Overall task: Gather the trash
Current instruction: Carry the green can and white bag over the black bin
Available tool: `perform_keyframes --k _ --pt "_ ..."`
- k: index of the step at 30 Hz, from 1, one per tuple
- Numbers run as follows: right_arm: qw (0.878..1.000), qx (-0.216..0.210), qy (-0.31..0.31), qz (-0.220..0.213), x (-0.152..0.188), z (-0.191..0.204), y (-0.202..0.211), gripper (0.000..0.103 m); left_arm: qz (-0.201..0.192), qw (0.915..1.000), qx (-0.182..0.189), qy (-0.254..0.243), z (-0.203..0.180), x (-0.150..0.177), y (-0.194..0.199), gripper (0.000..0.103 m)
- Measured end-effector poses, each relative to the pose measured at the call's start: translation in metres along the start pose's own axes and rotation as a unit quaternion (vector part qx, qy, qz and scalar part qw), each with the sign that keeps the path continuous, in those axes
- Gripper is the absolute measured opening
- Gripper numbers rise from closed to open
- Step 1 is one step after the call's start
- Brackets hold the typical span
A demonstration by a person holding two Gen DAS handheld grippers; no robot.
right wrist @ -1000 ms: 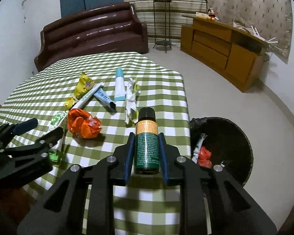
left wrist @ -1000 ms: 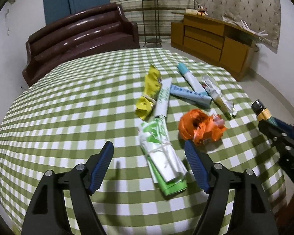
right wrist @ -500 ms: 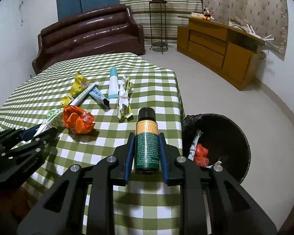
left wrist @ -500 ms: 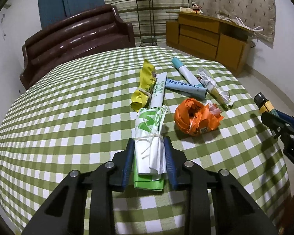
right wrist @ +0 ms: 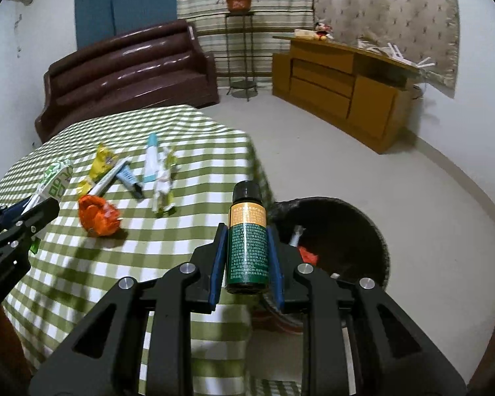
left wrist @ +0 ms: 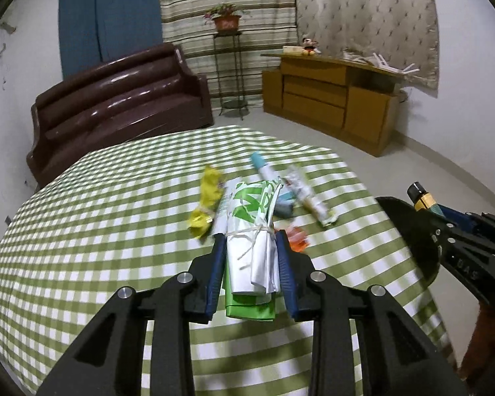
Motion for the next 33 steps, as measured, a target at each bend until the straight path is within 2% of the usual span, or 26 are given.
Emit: perform_keyframes --k 17,22,33 --pt "0.997 0.067 -0.040 -0.008 -0.002 -0.074 -0.008 0.023 -0.009 0.9961 0.066 -0.058 -0.111 -0.024 -0.033 0.031" --pt "0.996 0.075 -0.047 -0.006 -0.001 -0.086 -0.014 0.023 -0.003 0.9947 0.073 -0.072 -0.135 -0.028 -0.045 0.031" --pt "0.995 0.081 -0.065 0.004 0.006 -0.110 -0.030 0.023 0.015 0.9933 0.072 -0.089 -0.162 -0.030 -0.073 0.031"
Point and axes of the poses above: each gripper's, at about its wrist camera, not at the fingertips, and y roughly against the way its jaws point, z to its left, x to its underside, the point moved 8 cm from there along -y, roughly the way its jaws point, and after that the axes turned 1 degree about y, right-handed, at the moved point
